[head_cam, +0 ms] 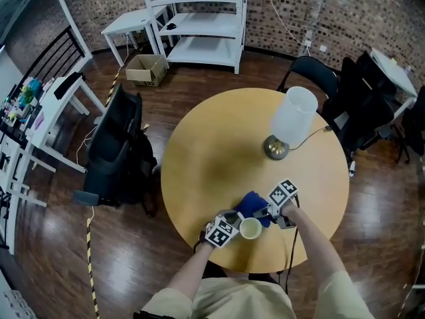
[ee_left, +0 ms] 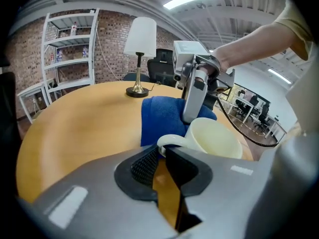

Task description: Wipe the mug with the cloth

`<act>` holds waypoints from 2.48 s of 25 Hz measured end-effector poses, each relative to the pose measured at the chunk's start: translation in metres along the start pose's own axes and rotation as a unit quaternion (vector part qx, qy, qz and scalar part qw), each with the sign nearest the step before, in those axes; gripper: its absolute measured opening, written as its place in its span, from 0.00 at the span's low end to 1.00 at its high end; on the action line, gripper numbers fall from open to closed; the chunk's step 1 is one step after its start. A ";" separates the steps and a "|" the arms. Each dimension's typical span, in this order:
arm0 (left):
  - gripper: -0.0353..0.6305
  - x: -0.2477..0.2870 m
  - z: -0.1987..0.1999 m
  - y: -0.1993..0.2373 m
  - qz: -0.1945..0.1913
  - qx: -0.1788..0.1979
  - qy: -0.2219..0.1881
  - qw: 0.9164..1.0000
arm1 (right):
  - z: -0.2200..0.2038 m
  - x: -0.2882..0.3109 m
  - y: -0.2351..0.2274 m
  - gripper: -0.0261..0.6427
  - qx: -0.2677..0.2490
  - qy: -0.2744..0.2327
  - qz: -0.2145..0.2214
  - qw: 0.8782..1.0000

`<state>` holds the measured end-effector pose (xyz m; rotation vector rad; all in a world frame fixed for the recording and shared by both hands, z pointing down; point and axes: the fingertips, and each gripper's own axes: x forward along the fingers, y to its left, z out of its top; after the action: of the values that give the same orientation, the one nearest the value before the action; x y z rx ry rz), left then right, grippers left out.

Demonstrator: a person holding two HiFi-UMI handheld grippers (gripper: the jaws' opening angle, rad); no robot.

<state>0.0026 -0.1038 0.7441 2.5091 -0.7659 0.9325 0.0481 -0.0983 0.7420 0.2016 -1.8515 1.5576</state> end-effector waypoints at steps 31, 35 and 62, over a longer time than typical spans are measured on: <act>0.10 -0.068 -0.054 0.053 0.234 -0.279 -0.059 0.930 | -0.038 0.031 0.045 0.12 -0.114 -0.184 -0.044 0.975; 0.10 -0.071 -0.060 0.047 0.243 -0.293 -0.056 0.923 | -0.038 0.032 0.041 0.12 -0.088 -0.230 -0.048 0.968; 0.08 -0.100 -0.099 -0.015 0.275 -0.385 -0.040 0.880 | -0.006 0.030 0.041 0.10 -0.194 -0.276 -0.067 0.939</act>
<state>-0.1004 -0.0067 0.7454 1.6478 -1.5622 0.5054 0.0063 -0.0723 0.7271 0.6171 -2.4734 1.0736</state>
